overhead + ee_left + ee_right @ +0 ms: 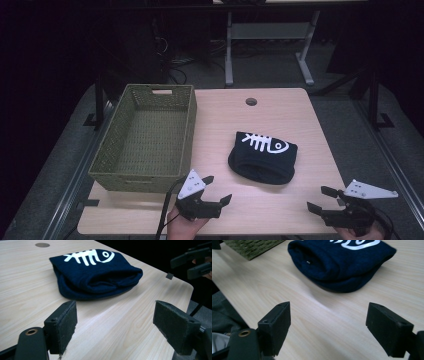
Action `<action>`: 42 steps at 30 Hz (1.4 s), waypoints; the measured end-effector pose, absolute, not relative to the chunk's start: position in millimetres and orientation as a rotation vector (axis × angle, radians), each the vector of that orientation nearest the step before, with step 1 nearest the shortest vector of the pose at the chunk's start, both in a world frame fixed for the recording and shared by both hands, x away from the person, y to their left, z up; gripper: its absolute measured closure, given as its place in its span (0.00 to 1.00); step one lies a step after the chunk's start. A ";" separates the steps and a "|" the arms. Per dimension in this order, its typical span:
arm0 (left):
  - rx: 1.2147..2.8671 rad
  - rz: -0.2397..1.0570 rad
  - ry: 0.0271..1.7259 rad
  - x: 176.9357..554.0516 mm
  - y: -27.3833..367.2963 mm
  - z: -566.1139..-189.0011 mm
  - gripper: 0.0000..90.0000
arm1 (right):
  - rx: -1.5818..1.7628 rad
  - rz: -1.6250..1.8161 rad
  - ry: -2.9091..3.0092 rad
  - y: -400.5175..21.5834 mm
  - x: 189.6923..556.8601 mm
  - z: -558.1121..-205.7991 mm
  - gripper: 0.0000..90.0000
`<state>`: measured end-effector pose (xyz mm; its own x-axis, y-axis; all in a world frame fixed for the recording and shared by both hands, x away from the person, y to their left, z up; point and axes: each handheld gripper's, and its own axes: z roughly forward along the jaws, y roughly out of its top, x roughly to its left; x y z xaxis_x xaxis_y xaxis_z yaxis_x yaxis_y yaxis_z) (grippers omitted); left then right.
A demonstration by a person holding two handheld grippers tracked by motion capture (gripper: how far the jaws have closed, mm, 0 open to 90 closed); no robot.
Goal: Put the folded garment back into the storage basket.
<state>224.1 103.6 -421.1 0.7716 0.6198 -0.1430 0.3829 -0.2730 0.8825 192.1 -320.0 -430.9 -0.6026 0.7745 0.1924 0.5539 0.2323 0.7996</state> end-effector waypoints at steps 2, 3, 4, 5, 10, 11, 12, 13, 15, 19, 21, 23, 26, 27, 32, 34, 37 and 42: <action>1.897 0.277 0.764 226.0 102.8 -420.4 0.21 | 1.251 1.306 2.261 -320.5 194.7 -429.9 0.20; 1.897 0.272 0.766 228.3 101.8 -419.7 0.21 | 1.254 1.304 2.262 -320.8 197.0 -429.4 0.19; 1.900 0.272 0.769 229.9 101.2 -419.1 0.21 | 1.265 1.300 2.263 -321.4 200.7 -428.7 0.18; 1.898 0.275 0.771 232.0 100.2 -418.7 0.21 | 1.265 1.300 2.263 -321.4 200.7 -428.7 0.18; 1.915 0.261 0.787 248.2 90.6 -418.8 0.21 | 1.276 1.300 2.277 -320.8 213.0 -424.5 0.17; 1.915 0.261 0.787 248.2 90.6 -418.8 0.20 | 1.276 1.300 2.277 -320.8 213.0 -424.5 0.17; 1.913 0.254 0.793 254.5 87.2 -419.8 0.20 | 1.285 1.299 2.281 -319.2 219.2 -422.6 0.17; 1.913 0.254 0.793 254.5 87.2 -419.8 0.20 | 1.278 1.299 2.281 -318.5 221.4 -421.9 0.17; 1.915 0.244 0.802 263.5 82.1 -424.2 0.21 | 1.281 1.312 2.281 -316.2 227.6 -419.8 0.17; 1.915 0.229 0.817 272.0 75.9 -429.5 0.21 | 1.280 1.327 2.291 -311.9 238.9 -417.0 0.17; 1.918 0.216 0.823 275.9 72.4 -431.1 0.20 | 1.287 1.324 2.296 -309.2 248.0 -413.9 0.17; 1.923 0.217 0.826 280.9 67.0 -432.7 0.20 | 1.271 1.312 2.301 -307.3 253.3 -411.9 0.17; 1.927 0.219 0.824 285.9 63.3 -432.3 0.20 | 1.244 1.307 2.308 -304.7 260.1 -409.0 0.17; 1.928 0.219 0.827 287.7 62.2 -432.0 0.20 | 1.241 1.311 2.314 -304.8 262.6 -408.8 0.17; 1.926 0.223 0.845 295.4 58.2 -430.3 0.20 | 1.257 1.306 2.335 -304.7 275.1 -406.6 0.17; 1.918 0.235 0.858 301.8 54.9 -428.3 0.21 | 1.276 1.289 2.352 -304.9 286.7 -405.0 0.18; 1.918 0.239 0.863 307.1 52.2 -426.5 0.21 | 1.291 1.276 2.359 -304.6 294.2 -404.3 0.18; 1.931 0.255 0.880 320.9 47.1 -424.8 0.22 | 1.331 1.266 2.377 -303.4 311.9 -406.9 0.18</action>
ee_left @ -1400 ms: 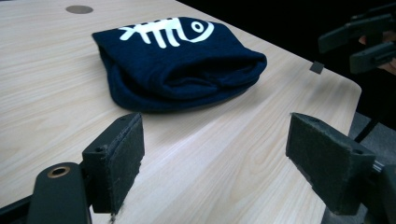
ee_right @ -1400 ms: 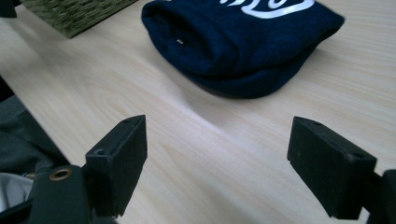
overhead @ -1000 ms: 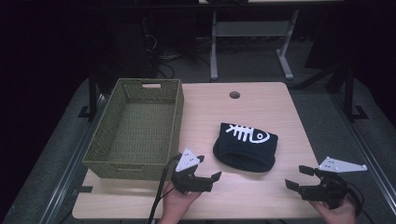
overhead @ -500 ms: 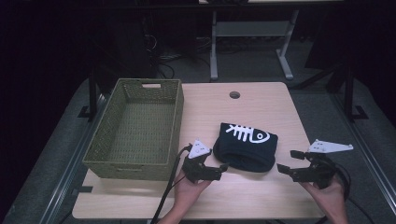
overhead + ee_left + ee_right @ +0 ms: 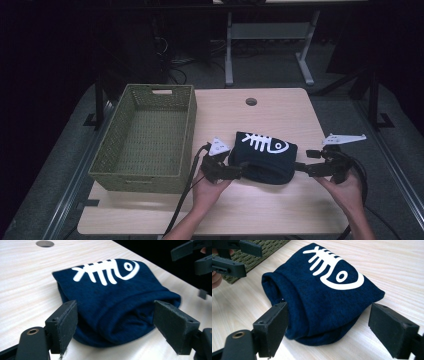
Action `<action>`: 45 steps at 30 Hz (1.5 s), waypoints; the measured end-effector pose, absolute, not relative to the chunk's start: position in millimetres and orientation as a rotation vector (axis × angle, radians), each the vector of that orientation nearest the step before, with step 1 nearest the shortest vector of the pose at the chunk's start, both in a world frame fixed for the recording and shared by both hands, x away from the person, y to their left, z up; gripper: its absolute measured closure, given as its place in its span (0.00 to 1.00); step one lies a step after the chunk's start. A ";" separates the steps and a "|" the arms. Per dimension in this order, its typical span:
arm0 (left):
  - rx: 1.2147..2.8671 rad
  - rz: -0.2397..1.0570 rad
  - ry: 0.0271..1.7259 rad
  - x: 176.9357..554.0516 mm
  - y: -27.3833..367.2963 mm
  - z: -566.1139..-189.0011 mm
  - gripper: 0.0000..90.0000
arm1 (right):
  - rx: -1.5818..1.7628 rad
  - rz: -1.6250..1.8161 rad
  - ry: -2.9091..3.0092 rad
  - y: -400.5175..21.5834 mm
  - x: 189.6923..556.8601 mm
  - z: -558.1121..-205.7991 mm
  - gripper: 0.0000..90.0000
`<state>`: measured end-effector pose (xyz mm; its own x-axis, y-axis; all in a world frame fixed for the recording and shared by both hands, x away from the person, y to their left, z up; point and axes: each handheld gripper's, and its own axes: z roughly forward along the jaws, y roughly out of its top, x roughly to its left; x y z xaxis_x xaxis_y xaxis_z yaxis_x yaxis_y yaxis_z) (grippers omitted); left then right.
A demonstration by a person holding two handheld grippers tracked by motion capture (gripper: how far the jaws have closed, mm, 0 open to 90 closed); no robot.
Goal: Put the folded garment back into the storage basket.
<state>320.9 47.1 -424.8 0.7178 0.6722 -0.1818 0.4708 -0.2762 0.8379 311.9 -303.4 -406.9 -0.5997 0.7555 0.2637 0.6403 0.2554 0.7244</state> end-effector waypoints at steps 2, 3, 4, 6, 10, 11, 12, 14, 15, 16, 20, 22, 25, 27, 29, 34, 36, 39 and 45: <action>1.933 0.254 0.897 326.3 46.1 -425.8 0.22 | 1.348 1.258 2.379 -303.0 317.4 -409.1 0.18; 1.934 0.254 0.907 329.6 46.0 -426.2 0.22 | 1.357 1.261 2.381 -303.4 319.7 -410.2 0.18; 1.926 0.242 0.929 337.2 45.7 -427.0 0.22 | 1.386 1.252 2.384 -303.7 325.4 -413.9 0.18; 1.923 0.238 0.941 342.0 45.2 -427.7 0.22 | 1.394 1.247 2.386 -304.0 327.3 -415.4 0.18; 1.930 0.223 0.989 357.3 40.7 -432.0 0.22 | 1.454 1.236 2.381 -307.3 339.2 -424.7 0.20; 1.930 0.223 0.989 357.3 40.7 -432.0 0.23 | 1.456 1.245 2.384 -307.7 340.3 -425.7 0.22; 1.933 0.223 0.995 360.0 40.4 -432.9 0.23 | 1.456 1.245 2.384 -307.7 340.3 -425.7 0.22; 1.934 0.213 1.018 366.3 39.5 -436.2 0.23 | 1.480 1.237 2.388 -306.6 346.2 -431.2 0.22; 1.935 0.208 1.026 368.2 39.7 -437.5 0.23 | 1.486 1.238 2.389 -306.5 347.4 -432.6 0.22; 1.944 0.202 1.048 373.2 39.6 -441.5 0.23 | 1.495 1.235 2.387 -306.6 348.8 -434.6 0.22; 1.944 0.176 1.086 380.5 39.1 -448.3 0.23 | 1.539 1.224 2.386 -306.9 354.6 -442.2 0.23; 1.943 0.127 1.114 386.4 39.5 -454.6 0.24 | 1.549 1.210 2.393 -305.1 356.5 -445.0 0.25; 1.953 0.106 1.131 390.3 38.4 -459.9 0.25 | 1.581 1.175 2.398 -301.9 359.1 -449.9 0.27; 1.957 0.097 1.136 391.0 38.4 -461.2 0.26 | 1.589 1.170 2.397 -300.9 360.4 -452.3 0.30; 1.968 0.092 1.140 391.4 36.9 -463.9 0.29 | 1.613 1.142 2.400 -296.6 363.2 -457.7 0.35; 1.987 0.054 1.130 391.4 34.3 -467.7 0.37 | 1.632 1.134 2.381 -289.8 364.7 -461.1 0.46; 1.991 0.038 1.138 391.4 33.3 -470.0 0.38 | 1.658 1.120 2.382 -287.5 365.4 -463.7 0.50; 1.991 0.028 1.131 391.2 34.2 -470.3 0.41 | 1.678 1.128 2.367 -286.7 365.1 -464.7 0.54; 1.990 -0.009 1.111 388.0 32.1 -470.1 0.58 | 1.656 1.107 2.375 -277.6 365.4 -465.1 0.70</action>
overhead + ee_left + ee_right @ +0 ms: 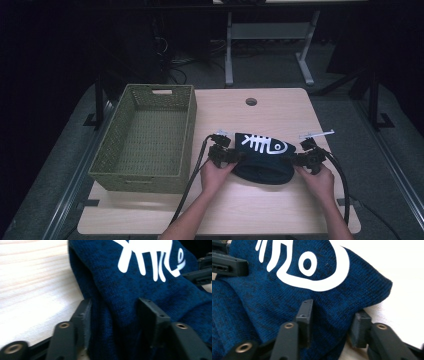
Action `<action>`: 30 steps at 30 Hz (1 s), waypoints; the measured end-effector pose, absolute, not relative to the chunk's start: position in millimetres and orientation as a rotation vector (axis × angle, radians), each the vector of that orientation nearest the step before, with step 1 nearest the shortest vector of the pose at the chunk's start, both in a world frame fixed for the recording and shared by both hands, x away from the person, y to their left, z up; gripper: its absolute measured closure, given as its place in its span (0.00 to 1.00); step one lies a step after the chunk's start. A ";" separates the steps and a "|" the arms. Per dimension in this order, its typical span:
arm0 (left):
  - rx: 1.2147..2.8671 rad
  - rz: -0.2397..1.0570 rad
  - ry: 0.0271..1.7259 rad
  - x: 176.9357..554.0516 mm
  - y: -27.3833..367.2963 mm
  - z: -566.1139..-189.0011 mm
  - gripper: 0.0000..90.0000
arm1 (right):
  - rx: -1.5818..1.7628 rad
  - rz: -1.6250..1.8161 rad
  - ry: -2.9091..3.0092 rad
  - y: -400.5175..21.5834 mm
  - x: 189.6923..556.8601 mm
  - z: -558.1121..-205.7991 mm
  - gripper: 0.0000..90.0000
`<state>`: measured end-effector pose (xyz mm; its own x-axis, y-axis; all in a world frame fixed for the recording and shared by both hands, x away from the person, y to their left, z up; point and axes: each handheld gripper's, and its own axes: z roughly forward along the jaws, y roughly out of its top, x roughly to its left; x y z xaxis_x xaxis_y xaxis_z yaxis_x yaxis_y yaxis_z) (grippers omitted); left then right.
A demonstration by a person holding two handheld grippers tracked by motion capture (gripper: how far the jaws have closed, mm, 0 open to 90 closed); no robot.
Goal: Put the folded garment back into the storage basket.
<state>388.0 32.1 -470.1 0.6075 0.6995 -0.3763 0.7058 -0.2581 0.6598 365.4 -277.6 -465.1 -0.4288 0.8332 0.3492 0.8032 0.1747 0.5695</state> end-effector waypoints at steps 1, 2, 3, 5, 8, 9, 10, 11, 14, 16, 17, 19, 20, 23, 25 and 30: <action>1.990 -0.009 1.111 388.0 32.1 -470.1 0.61 | 1.661 1.115 2.377 -277.5 365.6 -465.5 0.73; 1.990 -0.011 1.110 387.8 32.1 -470.1 0.61 | 1.661 1.115 2.377 -277.5 365.6 -465.5 0.73; 1.987 -0.009 1.110 387.2 31.8 -470.2 0.64 | 1.665 1.128 2.378 -277.4 365.7 -465.9 0.76; 1.994 0.003 1.105 386.5 32.0 -470.2 0.71 | 1.647 1.139 2.379 -277.1 365.1 -465.3 0.82; 1.993 0.019 1.104 384.3 31.4 -469.3 0.76 | 1.619 1.137 2.387 -274.2 362.5 -462.3 0.87; 1.994 0.025 1.103 383.6 31.3 -468.8 0.76 | 1.608 1.138 2.390 -274.0 362.1 -461.4 0.88; 1.996 0.026 1.102 383.2 31.4 -468.5 0.76 | 1.608 1.138 2.390 -274.0 362.1 -461.4 0.88; 1.996 0.030 1.100 382.2 31.5 -466.5 0.78 | 1.612 1.142 2.388 -273.4 360.8 -459.4 0.88; 2.009 0.036 1.095 381.1 32.2 -463.7 0.79 | 1.603 1.155 2.397 -274.4 360.6 -457.5 0.89; 2.001 0.039 1.103 379.7 32.1 -461.2 0.80 | 1.610 1.172 2.393 -275.1 359.6 -453.8 0.89; 2.003 0.044 1.096 378.3 32.4 -457.4 0.80 | 1.602 1.182 2.394 -275.8 358.2 -449.7 0.89; 1.997 0.046 1.097 377.3 31.8 -454.7 0.80 | 1.594 1.185 2.392 -276.2 357.6 -448.2 0.89; 2.005 0.045 1.088 376.8 32.2 -452.3 0.80 | 1.593 1.196 2.388 -277.9 356.1 -443.8 0.89; 2.001 0.057 1.072 373.7 30.8 -442.4 0.80 | 1.596 1.202 2.385 -279.7 354.9 -439.7 0.89; 2.008 0.066 1.058 373.0 31.4 -439.0 0.80 | 1.594 1.204 2.384 -280.2 354.4 -437.7 0.89; 2.000 0.076 1.040 369.9 33.3 -426.9 0.80 | 1.564 1.203 2.382 -278.3 352.3 -423.5 0.89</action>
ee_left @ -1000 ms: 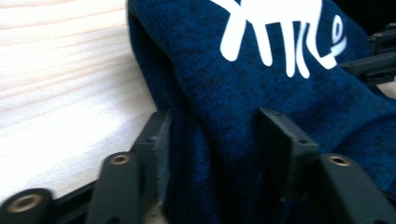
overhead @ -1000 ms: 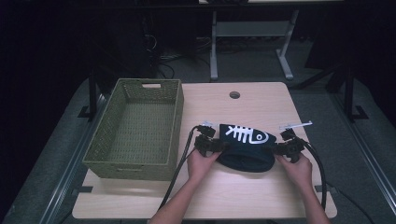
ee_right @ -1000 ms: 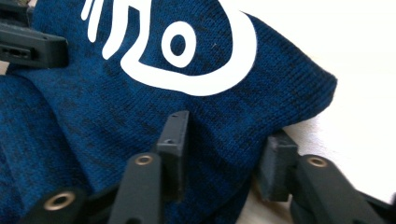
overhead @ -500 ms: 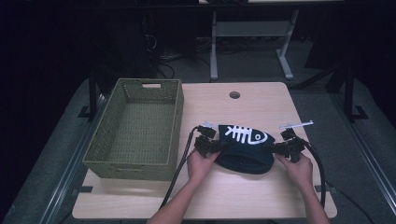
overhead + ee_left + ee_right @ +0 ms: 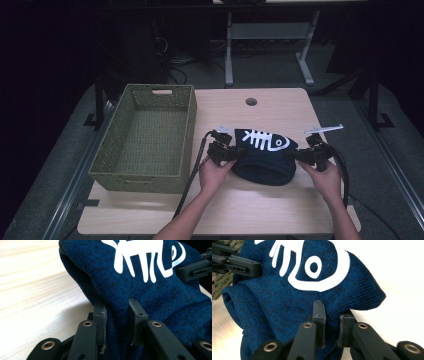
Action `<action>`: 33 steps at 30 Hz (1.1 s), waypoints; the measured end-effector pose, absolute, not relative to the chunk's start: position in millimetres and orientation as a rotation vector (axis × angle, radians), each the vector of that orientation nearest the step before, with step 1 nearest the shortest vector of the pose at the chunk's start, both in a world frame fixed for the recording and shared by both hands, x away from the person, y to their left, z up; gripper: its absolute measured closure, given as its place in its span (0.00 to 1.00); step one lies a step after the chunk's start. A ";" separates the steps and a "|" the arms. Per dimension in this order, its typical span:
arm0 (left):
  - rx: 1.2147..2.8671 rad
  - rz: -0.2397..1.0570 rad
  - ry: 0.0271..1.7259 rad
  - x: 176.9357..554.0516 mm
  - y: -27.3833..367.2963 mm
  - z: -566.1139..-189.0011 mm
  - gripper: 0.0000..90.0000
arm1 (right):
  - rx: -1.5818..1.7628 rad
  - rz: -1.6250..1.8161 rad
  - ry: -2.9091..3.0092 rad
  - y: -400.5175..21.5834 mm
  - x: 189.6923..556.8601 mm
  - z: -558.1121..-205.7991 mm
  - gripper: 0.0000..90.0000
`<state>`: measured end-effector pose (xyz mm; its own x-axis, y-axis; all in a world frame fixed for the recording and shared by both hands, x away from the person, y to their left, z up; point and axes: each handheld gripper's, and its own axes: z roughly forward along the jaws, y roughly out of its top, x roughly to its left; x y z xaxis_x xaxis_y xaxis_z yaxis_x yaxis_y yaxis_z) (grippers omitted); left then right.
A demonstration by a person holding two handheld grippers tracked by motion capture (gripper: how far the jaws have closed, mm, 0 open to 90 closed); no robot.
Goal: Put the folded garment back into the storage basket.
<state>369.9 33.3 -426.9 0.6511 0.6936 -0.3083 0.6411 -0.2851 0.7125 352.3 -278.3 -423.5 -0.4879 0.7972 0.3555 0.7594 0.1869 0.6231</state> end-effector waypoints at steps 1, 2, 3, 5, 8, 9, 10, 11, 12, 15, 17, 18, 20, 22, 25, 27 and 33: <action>1.992 0.075 1.041 368.9 33.9 -424.2 0.80 | 1.556 1.201 2.383 -278.1 352.0 -421.3 0.89; 1.994 0.079 1.034 368.1 34.2 -422.1 0.80 | 1.549 1.214 2.382 -278.9 351.7 -418.2 0.89; 1.998 0.079 1.030 367.7 34.7 -420.5 0.80 | 1.549 1.214 2.382 -278.9 351.7 -418.2 0.89; 1.998 0.087 1.023 366.3 34.9 -416.2 0.80 | 1.554 1.207 2.383 -277.9 351.0 -414.3 0.89; 1.987 0.087 1.020 365.2 35.0 -410.5 0.80 | 1.540 1.209 2.379 -277.6 349.8 -407.4 0.89; 1.987 0.088 1.017 364.7 35.1 -408.6 0.80 | 1.540 1.209 2.378 -277.6 349.5 -405.6 0.89; 1.993 0.093 1.006 364.3 35.6 -406.2 0.80 | 1.533 1.213 2.378 -277.9 349.3 -403.6 0.89; 1.992 0.092 1.002 364.0 36.0 -404.3 0.80 | 1.534 1.218 2.378 -278.3 348.9 -399.7 0.89; 1.986 0.089 1.002 364.0 36.1 -403.1 0.80 | 1.534 1.219 2.377 -278.3 348.9 -398.5 0.89; 1.987 0.093 0.994 363.9 38.6 -397.5 0.80 | 1.524 1.228 2.377 -276.7 348.3 -392.7 0.89; 1.987 0.100 0.991 363.4 40.4 -394.6 0.80 | 1.515 1.228 2.377 -274.6 348.4 -389.6 0.89; 1.986 0.101 0.989 363.3 41.1 -393.7 0.80 | 1.516 1.228 2.378 -273.9 348.5 -388.2 0.89; 1.985 0.103 0.985 363.3 44.8 -389.5 0.80 | 1.510 1.240 2.378 -272.7 349.1 -385.6 0.89; 1.984 0.107 0.984 363.3 46.6 -386.7 0.80 | 1.506 1.242 2.380 -271.2 349.6 -383.3 0.89; 1.975 0.112 0.985 362.9 48.7 -383.0 0.80 | 1.493 1.248 2.381 -269.5 350.4 -379.7 0.89; 1.972 0.110 0.986 363.0 50.3 -381.2 0.80 | 1.498 1.255 2.381 -268.3 350.8 -377.3 0.89; 1.972 0.123 0.975 362.4 54.0 -374.1 0.80 | 1.487 1.265 2.384 -265.3 351.8 -371.2 0.89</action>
